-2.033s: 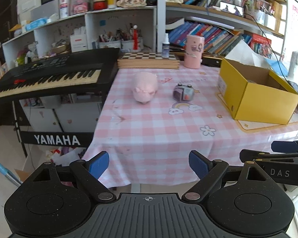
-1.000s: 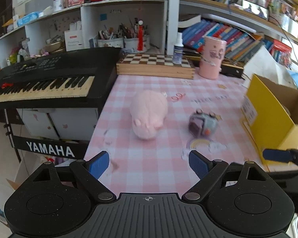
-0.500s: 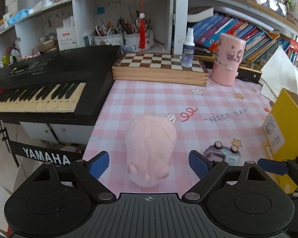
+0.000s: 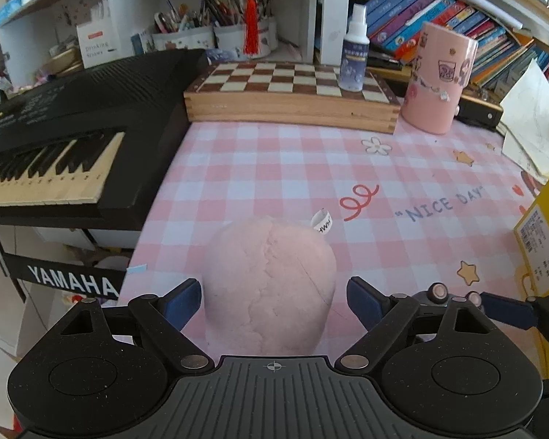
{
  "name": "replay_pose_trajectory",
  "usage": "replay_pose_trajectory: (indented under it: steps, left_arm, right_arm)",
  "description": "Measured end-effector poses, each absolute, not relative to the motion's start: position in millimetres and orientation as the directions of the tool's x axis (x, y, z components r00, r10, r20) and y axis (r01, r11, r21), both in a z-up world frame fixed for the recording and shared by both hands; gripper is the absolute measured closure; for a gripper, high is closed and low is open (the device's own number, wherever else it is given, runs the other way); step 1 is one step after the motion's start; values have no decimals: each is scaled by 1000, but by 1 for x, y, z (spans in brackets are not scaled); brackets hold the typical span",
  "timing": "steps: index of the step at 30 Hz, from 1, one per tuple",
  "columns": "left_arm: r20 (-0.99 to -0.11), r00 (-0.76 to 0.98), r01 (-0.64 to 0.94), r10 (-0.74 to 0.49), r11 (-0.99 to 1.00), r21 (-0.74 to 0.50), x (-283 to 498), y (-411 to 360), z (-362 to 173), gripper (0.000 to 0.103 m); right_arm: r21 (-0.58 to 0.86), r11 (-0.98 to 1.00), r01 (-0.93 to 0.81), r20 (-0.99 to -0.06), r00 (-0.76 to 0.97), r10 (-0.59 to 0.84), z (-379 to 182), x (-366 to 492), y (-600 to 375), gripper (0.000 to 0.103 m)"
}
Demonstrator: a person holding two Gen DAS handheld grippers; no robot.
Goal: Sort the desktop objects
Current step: 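Grasp the pink pig plush with the left tool while the right tool grasps the gray toy car, then carry the pig plush and toy car over the yellow box with both tools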
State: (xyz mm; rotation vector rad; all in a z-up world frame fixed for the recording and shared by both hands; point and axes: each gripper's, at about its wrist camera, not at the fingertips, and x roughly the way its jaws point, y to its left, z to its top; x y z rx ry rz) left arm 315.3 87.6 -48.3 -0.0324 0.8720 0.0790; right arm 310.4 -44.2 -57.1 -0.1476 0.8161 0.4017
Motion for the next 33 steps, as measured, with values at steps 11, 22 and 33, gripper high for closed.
replay_pose_trajectory:
  steps: [11,22,33]
  left_arm:
    - [-784,620,-128,26,989,-69,306,101,-60,43]
    - [-714,698,-125,-45,975,-183,250,104,-19,44]
    - [-670,735,-98,-101,962,-253,185,107,-1,44]
  right_arm:
    - [14,896,-444,-734,603,310,-60,315,-45,52]
    - [47,909,-415,-693,642,329,-32,292,-67,52]
    - [59,905,-421,-663,661,351,2,240,-81,52]
